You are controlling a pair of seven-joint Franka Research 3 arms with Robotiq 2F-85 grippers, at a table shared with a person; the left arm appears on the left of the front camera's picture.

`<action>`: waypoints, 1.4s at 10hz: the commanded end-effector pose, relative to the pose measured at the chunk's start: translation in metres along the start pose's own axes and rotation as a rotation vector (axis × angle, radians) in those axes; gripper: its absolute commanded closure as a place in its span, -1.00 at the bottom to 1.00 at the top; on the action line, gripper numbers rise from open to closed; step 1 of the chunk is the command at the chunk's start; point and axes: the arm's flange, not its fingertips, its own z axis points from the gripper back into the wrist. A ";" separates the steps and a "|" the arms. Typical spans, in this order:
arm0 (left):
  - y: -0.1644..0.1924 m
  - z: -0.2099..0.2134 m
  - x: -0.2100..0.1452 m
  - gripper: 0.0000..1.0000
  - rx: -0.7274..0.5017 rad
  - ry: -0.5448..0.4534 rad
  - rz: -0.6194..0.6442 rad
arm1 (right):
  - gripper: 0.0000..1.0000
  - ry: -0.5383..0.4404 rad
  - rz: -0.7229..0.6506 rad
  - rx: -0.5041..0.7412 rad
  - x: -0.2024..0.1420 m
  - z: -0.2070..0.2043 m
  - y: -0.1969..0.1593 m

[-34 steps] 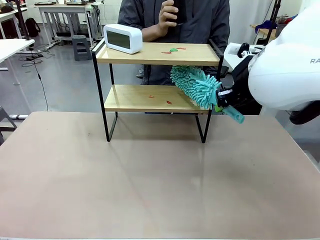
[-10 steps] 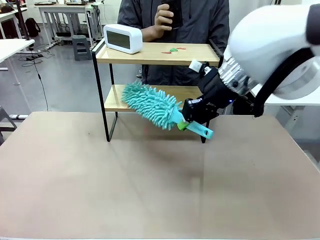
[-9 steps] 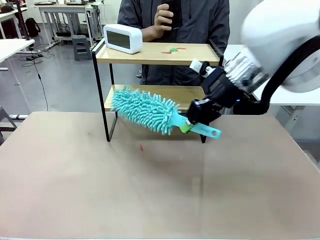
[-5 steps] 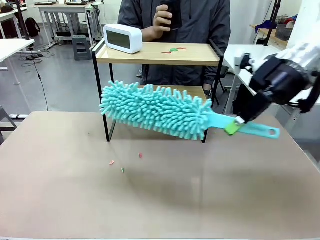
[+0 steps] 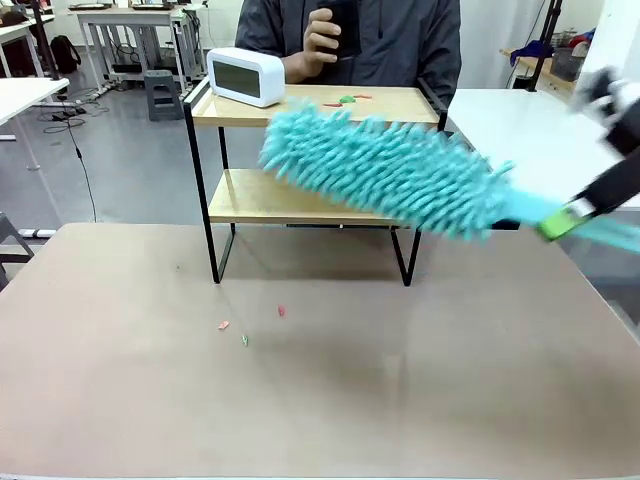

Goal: Clean the shelf.
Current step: Clean the specific tier of the Shelf with the Duster once objects are removed, then clean the remaining tier of the Shelf with the Duster once objects are removed.

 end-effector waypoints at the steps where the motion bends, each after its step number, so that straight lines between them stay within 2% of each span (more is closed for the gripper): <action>1: -0.001 -0.002 0.001 -1.00 -0.019 -0.019 -0.020 | 0.74 -0.328 -0.141 -0.176 -0.080 0.065 0.013; 2: -0.001 -0.002 0.001 -1.00 -0.019 -0.019 -0.020 | 0.74 -0.461 -0.237 -0.241 -0.114 0.083 0.013; 3: -0.001 -0.002 0.001 -1.00 -0.019 -0.019 -0.020 | 0.74 -0.554 -0.292 -0.258 -0.137 0.090 0.008; 4: -0.001 -0.002 0.001 -1.00 -0.019 -0.019 -0.020 | 0.74 -0.599 -0.392 -0.287 -0.142 0.088 -0.012; 5: -0.001 -0.002 0.001 -1.00 -0.019 -0.019 -0.020 | 0.74 -0.607 -0.520 -0.382 -0.131 0.081 -0.034; 6: -0.001 -0.002 0.001 -1.00 -0.019 -0.019 -0.020 | 0.74 -0.558 -0.675 -0.545 -0.107 0.068 -0.056; 7: -0.001 -0.002 0.001 -1.00 -0.019 -0.019 -0.020 | 0.74 -0.588 -0.399 -0.335 -0.163 0.107 -0.014; 14: -0.001 -0.002 0.001 -1.00 -0.019 -0.019 -0.020 | 0.74 -0.588 -0.399 -0.335 -0.163 0.107 -0.014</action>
